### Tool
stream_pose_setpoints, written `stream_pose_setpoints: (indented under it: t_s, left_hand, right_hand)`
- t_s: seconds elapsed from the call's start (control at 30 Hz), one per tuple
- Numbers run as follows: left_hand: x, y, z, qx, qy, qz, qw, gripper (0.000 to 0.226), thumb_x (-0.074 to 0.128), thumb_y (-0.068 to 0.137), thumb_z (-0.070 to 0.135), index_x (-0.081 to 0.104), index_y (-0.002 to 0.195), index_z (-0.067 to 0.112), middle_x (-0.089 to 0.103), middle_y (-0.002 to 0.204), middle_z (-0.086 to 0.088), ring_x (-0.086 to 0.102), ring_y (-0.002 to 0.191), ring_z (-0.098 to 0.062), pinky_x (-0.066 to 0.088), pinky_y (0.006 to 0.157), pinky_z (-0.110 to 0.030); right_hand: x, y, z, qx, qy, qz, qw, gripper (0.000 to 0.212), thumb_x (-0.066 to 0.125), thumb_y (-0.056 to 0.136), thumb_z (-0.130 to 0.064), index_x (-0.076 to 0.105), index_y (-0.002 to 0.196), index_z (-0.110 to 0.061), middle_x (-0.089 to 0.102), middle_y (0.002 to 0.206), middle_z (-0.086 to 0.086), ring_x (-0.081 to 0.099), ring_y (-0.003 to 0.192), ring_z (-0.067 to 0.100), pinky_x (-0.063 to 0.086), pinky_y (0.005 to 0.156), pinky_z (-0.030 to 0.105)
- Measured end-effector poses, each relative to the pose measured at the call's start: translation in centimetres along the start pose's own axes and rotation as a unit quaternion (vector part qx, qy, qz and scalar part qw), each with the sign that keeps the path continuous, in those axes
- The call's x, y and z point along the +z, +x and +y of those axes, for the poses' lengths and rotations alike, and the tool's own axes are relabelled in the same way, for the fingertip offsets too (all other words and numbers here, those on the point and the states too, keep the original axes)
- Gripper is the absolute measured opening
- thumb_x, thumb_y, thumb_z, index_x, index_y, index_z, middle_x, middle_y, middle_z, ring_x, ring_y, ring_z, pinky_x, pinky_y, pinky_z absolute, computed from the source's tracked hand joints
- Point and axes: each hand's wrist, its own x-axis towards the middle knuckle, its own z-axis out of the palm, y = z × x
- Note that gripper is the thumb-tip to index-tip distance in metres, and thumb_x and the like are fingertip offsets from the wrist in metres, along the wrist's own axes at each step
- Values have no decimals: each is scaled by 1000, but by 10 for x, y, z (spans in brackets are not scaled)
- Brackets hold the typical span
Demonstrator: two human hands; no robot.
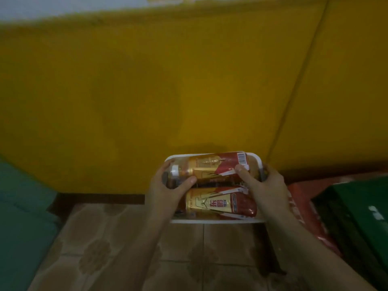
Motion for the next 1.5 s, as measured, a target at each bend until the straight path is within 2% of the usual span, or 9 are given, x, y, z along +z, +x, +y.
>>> stream_pose_setpoints:
  t_s: [0.13,0.23,0.3,0.4,0.53,0.63,0.87,1.1,1.5]
  left_hand:
    - [52,50,-147,8,-6,-18,1000,51,87,74,30,59,116,40,67,102,25,63,90,17,55,65,-14]
    - [89,75,-247,7,-14,-21,1000,43,86,76,27,61,108,42,71,95,27,69,91,5,60,70,-23]
    - [107,88,-301,-6,-19,-20,1000,52,87,75,33,59,119,36,68,103,22,69,98,-4,61,77,-33]
    - [127,100,-352,-34,-9,-43,998,63,87,74,35,52,126,35,63,107,19,65,96,-2,57,72,-21]
    - [152,109,-396,-67,-7,-70,995,76,88,74,28,43,135,32,57,111,18,60,93,1,56,70,-22]
    - [169,114,-423,-119,-6,-87,989,92,89,73,23,32,145,23,54,119,9,61,106,-13,58,85,-37]
    - [206,125,-465,-170,31,-91,981,69,93,66,34,56,122,19,68,109,0,68,100,-24,58,89,-49]
    - [224,130,-487,-202,27,-96,974,63,91,69,33,48,115,29,63,99,9,67,101,-25,57,92,-49]
    - [237,141,-506,-170,123,-42,977,72,91,64,49,55,119,19,70,103,2,68,90,-20,55,74,-35]
  right_hand:
    - [66,59,137,9,-12,8,1000,29,77,83,-58,61,96,-38,73,95,-8,74,80,11,63,69,33]
    - [103,93,221,9,-36,9,999,30,77,84,-55,60,97,-34,72,91,-9,71,75,6,54,59,21]
    - [122,113,267,23,-48,7,999,44,78,81,-61,63,103,-26,73,94,-5,73,78,11,56,63,25]
    - [134,133,325,38,-90,1,995,66,76,74,-74,63,113,-22,74,101,0,74,86,18,63,77,38]
    - [141,145,378,63,-96,-4,993,68,76,79,-67,57,127,-24,71,113,2,73,95,20,62,81,37]
    - [142,150,403,73,-101,-23,992,69,79,80,-59,56,132,-19,70,119,3,68,98,19,54,73,26]
    - [144,167,444,109,-135,-43,984,73,85,79,-50,53,135,-16,66,123,3,61,98,14,42,60,14]
    - [150,183,477,138,-160,-43,977,77,85,75,-57,56,135,-19,67,130,6,66,118,26,50,81,28]
    - [165,205,497,120,-149,-26,981,83,87,68,-62,53,134,-23,67,128,2,67,115,24,59,90,41]
